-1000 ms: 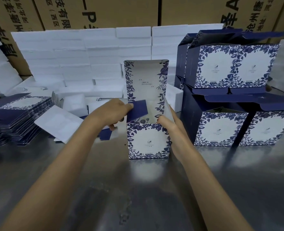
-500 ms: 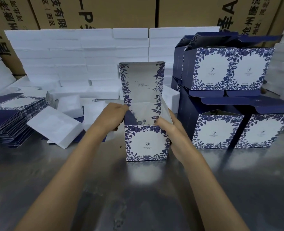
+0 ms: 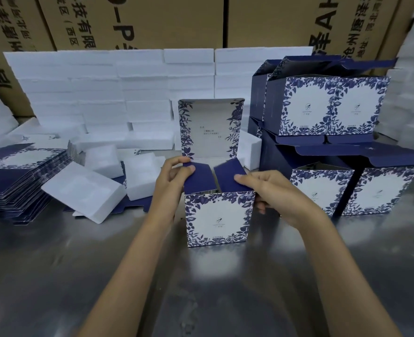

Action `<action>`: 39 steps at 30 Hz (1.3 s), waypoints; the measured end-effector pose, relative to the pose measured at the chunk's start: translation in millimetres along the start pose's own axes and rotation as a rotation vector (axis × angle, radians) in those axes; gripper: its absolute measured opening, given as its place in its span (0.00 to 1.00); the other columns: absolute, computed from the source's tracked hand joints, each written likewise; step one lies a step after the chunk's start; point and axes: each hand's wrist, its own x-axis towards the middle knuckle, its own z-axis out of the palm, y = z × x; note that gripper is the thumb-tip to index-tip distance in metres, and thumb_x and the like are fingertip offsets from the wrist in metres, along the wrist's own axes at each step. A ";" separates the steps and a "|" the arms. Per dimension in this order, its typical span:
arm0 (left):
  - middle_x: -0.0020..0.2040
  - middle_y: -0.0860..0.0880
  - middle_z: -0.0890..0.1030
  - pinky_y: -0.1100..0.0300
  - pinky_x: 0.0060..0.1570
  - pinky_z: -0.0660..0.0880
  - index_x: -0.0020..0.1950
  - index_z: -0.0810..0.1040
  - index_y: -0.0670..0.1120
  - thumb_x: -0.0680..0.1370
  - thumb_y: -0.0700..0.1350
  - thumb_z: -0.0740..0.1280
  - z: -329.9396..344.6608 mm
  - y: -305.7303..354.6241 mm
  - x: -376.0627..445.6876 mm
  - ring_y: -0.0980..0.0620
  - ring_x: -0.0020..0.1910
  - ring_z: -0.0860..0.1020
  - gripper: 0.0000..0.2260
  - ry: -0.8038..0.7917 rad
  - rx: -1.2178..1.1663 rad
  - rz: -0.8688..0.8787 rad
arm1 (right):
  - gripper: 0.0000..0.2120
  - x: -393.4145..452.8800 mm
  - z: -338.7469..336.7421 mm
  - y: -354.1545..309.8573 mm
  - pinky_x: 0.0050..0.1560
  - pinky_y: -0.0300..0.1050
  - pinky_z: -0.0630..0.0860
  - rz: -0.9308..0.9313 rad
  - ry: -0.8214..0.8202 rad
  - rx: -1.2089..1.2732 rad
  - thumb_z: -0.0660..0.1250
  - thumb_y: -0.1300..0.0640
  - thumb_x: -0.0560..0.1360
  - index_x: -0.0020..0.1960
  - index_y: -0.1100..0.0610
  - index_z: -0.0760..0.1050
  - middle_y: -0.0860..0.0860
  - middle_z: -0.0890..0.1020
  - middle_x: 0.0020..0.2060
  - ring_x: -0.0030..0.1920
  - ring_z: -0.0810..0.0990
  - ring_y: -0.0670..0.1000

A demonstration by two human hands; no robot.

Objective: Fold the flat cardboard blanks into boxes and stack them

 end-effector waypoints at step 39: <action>0.53 0.52 0.84 0.64 0.46 0.75 0.51 0.82 0.49 0.78 0.47 0.68 -12.0 21.2 -9.2 0.58 0.49 0.82 0.05 -0.105 0.271 0.063 | 0.12 18.0 1.5 -25.2 0.60 0.44 0.77 -0.138 0.186 -0.060 0.68 0.61 0.77 0.37 0.52 0.83 0.46 0.88 0.48 0.52 0.84 0.44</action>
